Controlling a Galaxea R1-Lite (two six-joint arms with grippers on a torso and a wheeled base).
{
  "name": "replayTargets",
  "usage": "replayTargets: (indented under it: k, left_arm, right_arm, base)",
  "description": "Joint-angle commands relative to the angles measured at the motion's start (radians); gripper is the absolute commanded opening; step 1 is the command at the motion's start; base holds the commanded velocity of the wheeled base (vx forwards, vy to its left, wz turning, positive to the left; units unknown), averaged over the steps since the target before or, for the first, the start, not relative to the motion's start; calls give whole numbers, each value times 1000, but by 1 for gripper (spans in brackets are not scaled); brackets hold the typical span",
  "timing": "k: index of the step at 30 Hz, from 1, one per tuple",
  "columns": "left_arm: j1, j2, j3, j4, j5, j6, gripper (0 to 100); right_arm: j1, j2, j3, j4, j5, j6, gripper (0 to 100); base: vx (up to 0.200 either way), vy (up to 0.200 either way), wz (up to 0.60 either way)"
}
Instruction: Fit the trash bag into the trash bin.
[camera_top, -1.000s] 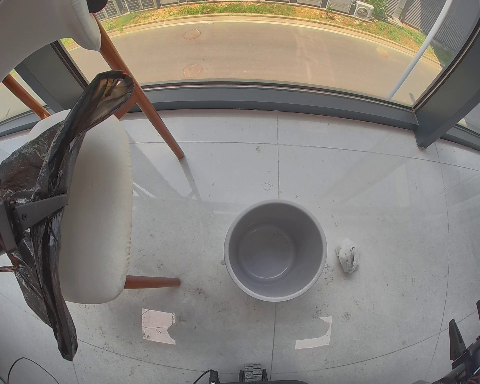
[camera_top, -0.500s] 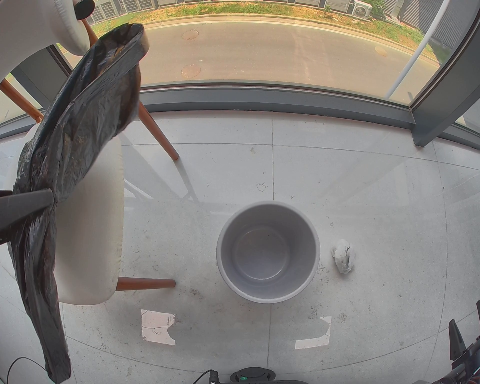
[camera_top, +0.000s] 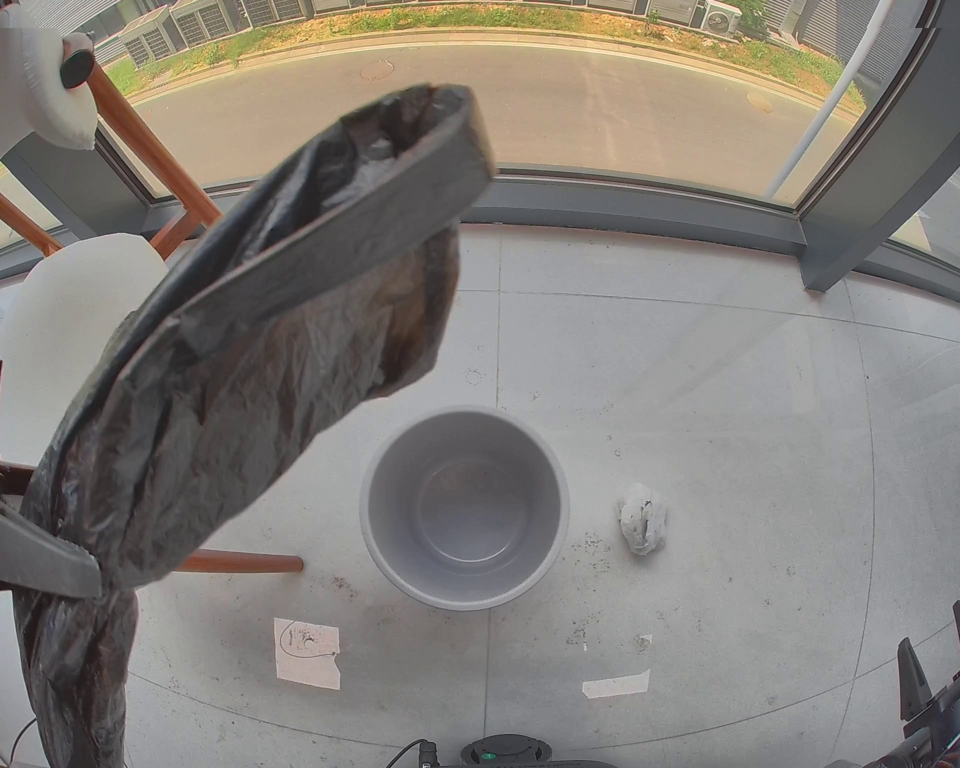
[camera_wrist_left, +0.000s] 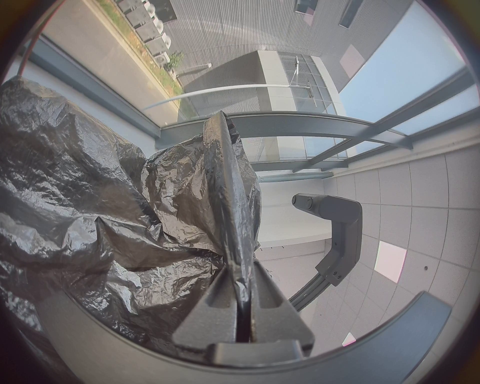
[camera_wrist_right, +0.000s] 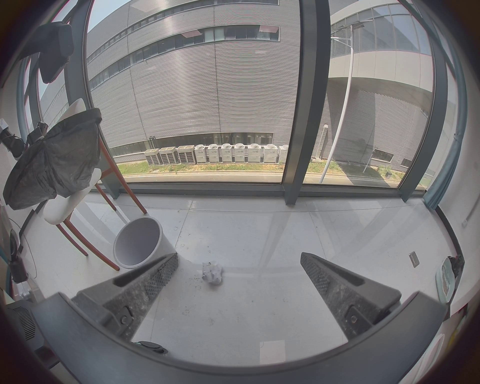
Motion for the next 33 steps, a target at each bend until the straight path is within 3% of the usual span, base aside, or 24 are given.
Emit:
replayTargets:
  k: [1,7,11,19,23,26,33]
  left_arm:
    - [-22,85,0,-3,3,3,0]
    - [-15,189,37,-105,9,49,0]
    - [-16,244,42,-240,6,25,0]
    - [-35,261,88,-266,9,-2,0]
    - [48,260,138,-268,-2,11,0]
    - [68,257,158,-269,-2,20,0]
    - [148,267,162,-268,1,140,0]
  right_arm:
    - [0,-10,16,0,0,0,100]
    - [0,-10,16,0,0,1,100]
    - [0,-10,16,0,0,1,100]
    - [0,-10,16,0,0,1,100]
    - [0,-10,16,0,0,1,100]
    - [0,-10,16,0,0,1,100]
    - [0,-10,16,0,0,1,100]
  base:
    - [0,-200,0]
    - [0,0,0]
    - [0,0,0]
    - [0,0,0]
    - [0,0,0]
    - [0,0,0]
    - [0,0,0]
